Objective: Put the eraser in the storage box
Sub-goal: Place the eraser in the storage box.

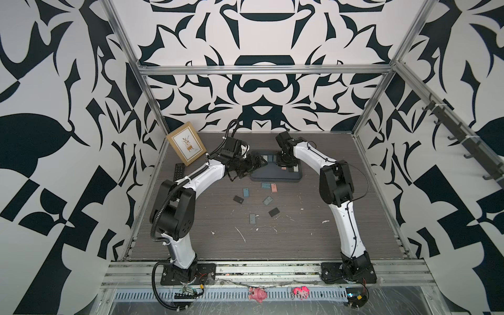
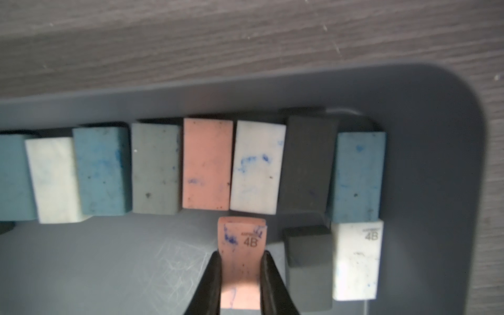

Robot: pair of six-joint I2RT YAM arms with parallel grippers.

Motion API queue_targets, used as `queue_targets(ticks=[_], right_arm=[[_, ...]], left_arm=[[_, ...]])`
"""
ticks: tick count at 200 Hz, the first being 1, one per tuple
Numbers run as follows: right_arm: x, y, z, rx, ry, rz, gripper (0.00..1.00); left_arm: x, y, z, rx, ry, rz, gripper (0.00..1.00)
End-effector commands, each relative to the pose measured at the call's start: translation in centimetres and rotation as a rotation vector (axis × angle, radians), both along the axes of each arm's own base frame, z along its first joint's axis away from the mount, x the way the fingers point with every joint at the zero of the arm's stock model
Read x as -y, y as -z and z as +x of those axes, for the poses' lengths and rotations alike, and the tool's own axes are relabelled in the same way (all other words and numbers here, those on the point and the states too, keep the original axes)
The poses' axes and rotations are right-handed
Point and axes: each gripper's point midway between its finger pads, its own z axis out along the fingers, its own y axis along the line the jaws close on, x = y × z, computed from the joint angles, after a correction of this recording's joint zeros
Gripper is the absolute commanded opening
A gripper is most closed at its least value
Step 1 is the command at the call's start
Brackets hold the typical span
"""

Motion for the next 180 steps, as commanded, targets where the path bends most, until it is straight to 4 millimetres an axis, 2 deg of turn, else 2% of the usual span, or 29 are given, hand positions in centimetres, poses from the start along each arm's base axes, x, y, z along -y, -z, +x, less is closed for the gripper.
queue_targets(ticks=[1, 48, 76, 180], right_arm=[[0.4, -2.3, -0.3, 0.03, -0.004, -0.013, 0.22], [0.9, -2.2, -0.5, 0.034, 0.0, -0.041, 0.24], [1.0, -2.2, -0.4, 0.033, -0.002, -0.05, 0.28], [1.2, -4.1, -0.5, 0.054, -0.014, -0.064, 0.37]], left_arm=[[0.1, -0.1, 0.4, 0.005, 0.009, -0.007, 0.99], [0.1, -0.1, 0.3, 0.006, 0.009, -0.008, 0.99], [0.0, -0.2, 0.2, 0.008, 0.008, -0.007, 0.99], [-0.1, -0.3, 0.1, 0.008, 0.005, -0.003, 0.99]])
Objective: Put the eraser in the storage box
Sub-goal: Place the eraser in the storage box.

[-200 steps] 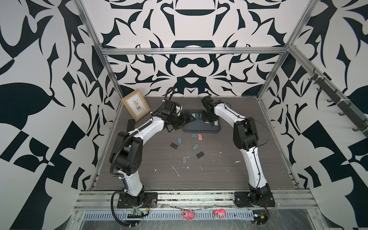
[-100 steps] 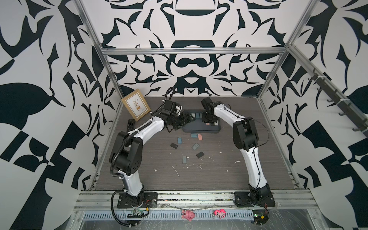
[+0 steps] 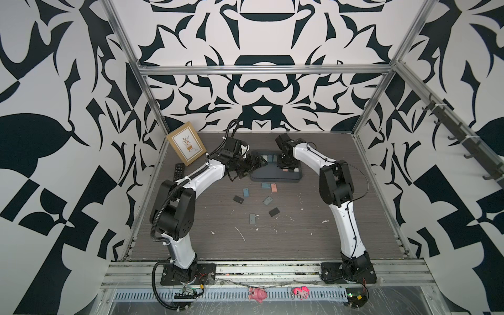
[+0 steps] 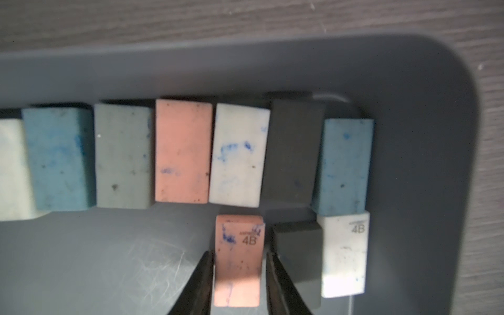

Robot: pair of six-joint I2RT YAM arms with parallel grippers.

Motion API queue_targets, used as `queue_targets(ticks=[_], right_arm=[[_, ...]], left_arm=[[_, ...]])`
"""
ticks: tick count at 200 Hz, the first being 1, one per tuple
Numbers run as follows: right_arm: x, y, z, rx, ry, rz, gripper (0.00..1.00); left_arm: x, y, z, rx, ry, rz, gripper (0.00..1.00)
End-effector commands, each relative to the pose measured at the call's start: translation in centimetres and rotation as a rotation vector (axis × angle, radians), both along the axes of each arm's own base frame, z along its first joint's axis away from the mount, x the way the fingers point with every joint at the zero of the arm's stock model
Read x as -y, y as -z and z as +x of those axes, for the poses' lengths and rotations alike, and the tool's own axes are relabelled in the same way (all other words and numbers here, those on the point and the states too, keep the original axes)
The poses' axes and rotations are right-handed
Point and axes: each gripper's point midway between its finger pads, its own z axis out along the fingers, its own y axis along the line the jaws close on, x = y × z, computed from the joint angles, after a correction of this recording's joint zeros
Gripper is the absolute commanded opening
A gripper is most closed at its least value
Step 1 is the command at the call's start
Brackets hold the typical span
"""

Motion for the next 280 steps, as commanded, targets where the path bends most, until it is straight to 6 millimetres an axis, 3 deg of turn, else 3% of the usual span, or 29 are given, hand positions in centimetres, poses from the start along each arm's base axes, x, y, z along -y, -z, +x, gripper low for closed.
queue_targets(ticks=[1, 103, 153, 176, 226, 257, 280], right_arm=[[0.2, -4.6, 0.1, 0.066, -0.005, -0.003, 0.37], [-0.2, -9.6, 1.0, 0.164, -0.029, -0.016, 0.44], [0.2, -15.3, 0.1, 0.245, -0.038, 0.019, 0.49], [0.4, -16.9, -1.0, 0.263, -0.049, 0.04, 0.54], [0.1, -18.2, -4.6, 0.3, -0.106, 0.098, 0.92], [-0.9, -17.8, -7.5, 0.328, -0.174, 0.108, 0.96], [-2.2, -17.1, -9.9, 0.331, -0.233, 0.115, 0.98]], left_arm=[[-0.1, -0.3, 0.1, 0.008, 0.005, -0.002, 0.99], [-1.7, -1.1, -0.7, 0.053, 0.008, 0.092, 0.99], [-4.8, -0.1, -1.3, 0.081, 0.006, 0.3, 0.99], [-7.4, 0.6, -1.5, 0.102, -0.022, 0.447, 0.99], [-11.4, -0.3, -3.2, 0.13, -0.075, 0.61, 0.99], [-12.3, 0.1, -5.4, 0.091, -0.099, 0.597, 0.99], [-11.9, 1.6, -7.2, 0.016, -0.094, 0.546, 0.99]])
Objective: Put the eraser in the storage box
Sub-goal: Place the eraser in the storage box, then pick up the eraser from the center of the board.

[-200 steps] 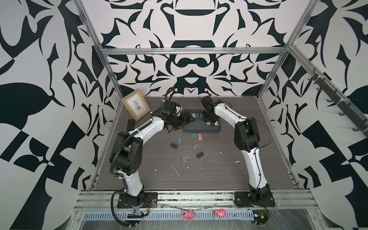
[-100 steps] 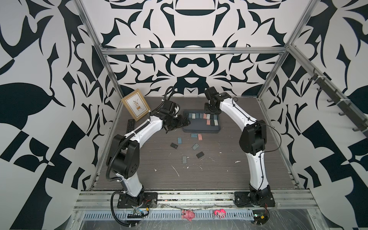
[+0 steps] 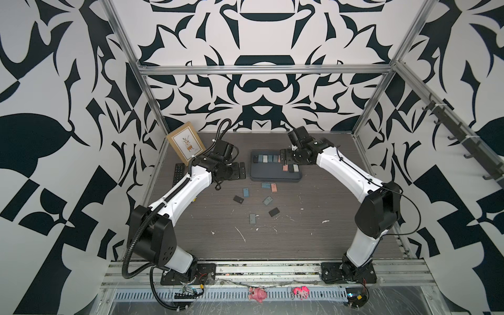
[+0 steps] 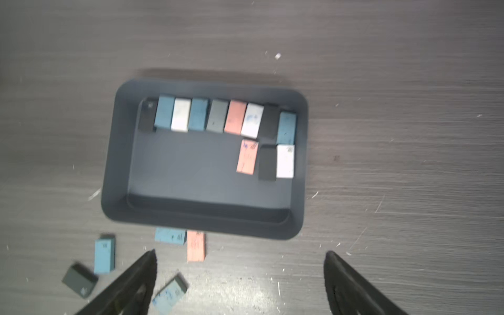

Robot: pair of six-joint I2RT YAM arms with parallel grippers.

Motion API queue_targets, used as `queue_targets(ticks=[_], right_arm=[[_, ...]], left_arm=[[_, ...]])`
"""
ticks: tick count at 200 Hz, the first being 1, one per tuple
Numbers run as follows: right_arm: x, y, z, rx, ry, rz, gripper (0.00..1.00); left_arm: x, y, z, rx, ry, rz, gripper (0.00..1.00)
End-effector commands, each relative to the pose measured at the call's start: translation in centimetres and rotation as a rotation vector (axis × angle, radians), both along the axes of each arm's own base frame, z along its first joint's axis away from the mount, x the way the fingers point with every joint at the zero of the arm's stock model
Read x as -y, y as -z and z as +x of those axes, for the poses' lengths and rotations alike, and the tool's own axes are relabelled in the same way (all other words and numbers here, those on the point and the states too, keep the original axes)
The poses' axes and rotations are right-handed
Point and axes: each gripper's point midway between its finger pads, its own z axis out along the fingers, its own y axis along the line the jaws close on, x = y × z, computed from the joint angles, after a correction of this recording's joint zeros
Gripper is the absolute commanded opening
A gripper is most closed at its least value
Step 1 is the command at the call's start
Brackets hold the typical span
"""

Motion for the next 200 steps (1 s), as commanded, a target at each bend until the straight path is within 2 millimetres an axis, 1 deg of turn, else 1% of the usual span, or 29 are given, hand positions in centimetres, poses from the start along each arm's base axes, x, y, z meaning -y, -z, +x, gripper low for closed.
queue_targets(ticks=[1, 21, 36, 52, 64, 79, 107, 123, 151, 200], right_arm=[[-1.8, -1.7, -1.3, 0.081, -0.075, 0.038, 0.98], [-3.3, -1.1, -3.6, 0.083, -0.134, 0.036, 0.98], [-3.8, -0.2, -5.3, 0.077, -0.161, 0.02, 0.98], [-3.6, 1.3, -6.7, 0.043, -0.153, 0.033, 0.98], [-3.4, 2.3, -7.4, 0.024, -0.147, 0.041, 0.98], [-2.7, 3.4, -8.2, 0.004, -0.131, 0.038, 0.98], [-2.1, 4.7, -9.0, -0.017, -0.123, 0.034, 0.98], [-1.9, 4.9, -9.3, -0.02, -0.123, 0.031, 0.98], [-1.5, 5.0, -9.6, -0.02, -0.12, 0.03, 0.98], [-1.5, 5.5, -9.8, -0.022, -0.124, 0.036, 0.98]], left_arm=[[-0.7, 2.5, -2.6, -0.117, -0.03, -0.009, 0.99], [0.2, 4.3, -3.9, -0.185, -0.041, -0.082, 0.99], [0.6, 5.8, -4.5, -0.24, -0.054, -0.111, 0.99], [1.1, 7.3, -5.3, -0.308, -0.072, -0.144, 1.0], [1.4, 8.2, -5.9, -0.346, -0.096, -0.172, 1.0], [1.8, 9.0, -6.2, -0.37, -0.13, -0.218, 1.0], [2.6, 10.6, -5.6, -0.403, -0.174, -0.259, 1.0], [2.8, 11.4, -5.0, -0.413, -0.186, -0.253, 1.0], [3.4, 11.8, -4.0, -0.414, -0.19, -0.264, 0.99], [4.4, 12.3, -2.8, -0.407, -0.172, -0.247, 0.99]])
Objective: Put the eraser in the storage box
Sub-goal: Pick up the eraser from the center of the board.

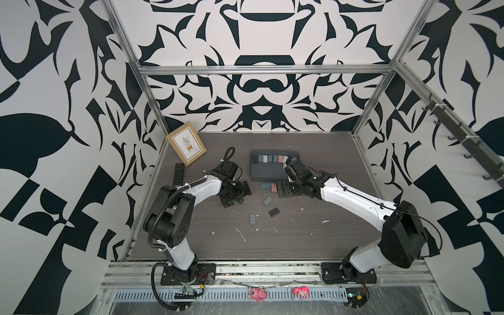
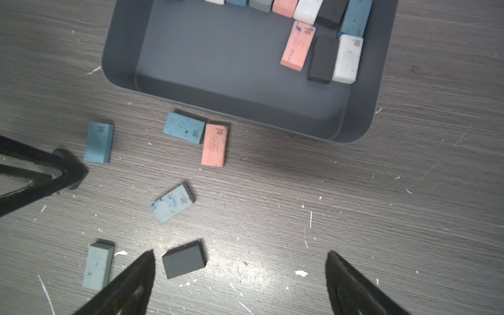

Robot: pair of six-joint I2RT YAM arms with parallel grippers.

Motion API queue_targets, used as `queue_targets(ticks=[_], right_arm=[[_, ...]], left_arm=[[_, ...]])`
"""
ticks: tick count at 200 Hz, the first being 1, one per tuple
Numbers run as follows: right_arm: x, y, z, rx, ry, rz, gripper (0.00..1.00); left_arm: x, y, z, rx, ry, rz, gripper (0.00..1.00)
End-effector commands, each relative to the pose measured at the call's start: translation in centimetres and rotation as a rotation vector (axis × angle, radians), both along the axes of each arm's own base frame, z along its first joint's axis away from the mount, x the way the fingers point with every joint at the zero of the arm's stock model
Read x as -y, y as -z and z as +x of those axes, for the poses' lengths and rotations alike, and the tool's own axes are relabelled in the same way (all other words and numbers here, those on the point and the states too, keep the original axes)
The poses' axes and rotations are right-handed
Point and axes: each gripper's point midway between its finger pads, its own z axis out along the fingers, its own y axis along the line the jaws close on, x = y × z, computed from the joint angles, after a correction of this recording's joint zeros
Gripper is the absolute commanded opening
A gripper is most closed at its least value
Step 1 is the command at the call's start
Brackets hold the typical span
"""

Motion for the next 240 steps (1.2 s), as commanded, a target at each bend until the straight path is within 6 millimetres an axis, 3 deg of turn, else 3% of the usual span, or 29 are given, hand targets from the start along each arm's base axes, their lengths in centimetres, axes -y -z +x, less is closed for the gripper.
queue_targets(ticks=[1, 66, 93, 144, 200, 240], right_arm=[[-0.1, -0.7, 0.0, 0.024, 0.01, 0.028, 0.98], [0.1, -0.4, -0.1, 0.02, 0.012, 0.024, 0.98], [0.4, -0.1, -0.3, 0.016, 0.018, 0.019, 0.98], [0.3, 0.0, -0.4, 0.014, 0.026, 0.036, 0.98], [0.6, -0.4, -0.7, 0.021, 0.032, 0.036, 0.98], [0.8, -0.8, -0.8, 0.031, 0.041, 0.042, 0.98]], left_arm=[[0.8, -0.2, 1.1, 0.013, 0.0, -0.011, 0.99], [0.6, -0.1, 2.4, 0.053, 0.067, 0.065, 0.91], [0.1, -0.3, 1.7, 0.08, 0.103, 0.112, 0.78], [-0.6, 1.1, 0.2, 0.085, 0.186, 0.241, 0.64], [-1.0, 2.5, -0.9, 0.079, 0.257, 0.354, 0.57], [-2.0, 3.4, -0.4, 0.081, 0.288, 0.432, 0.52]])
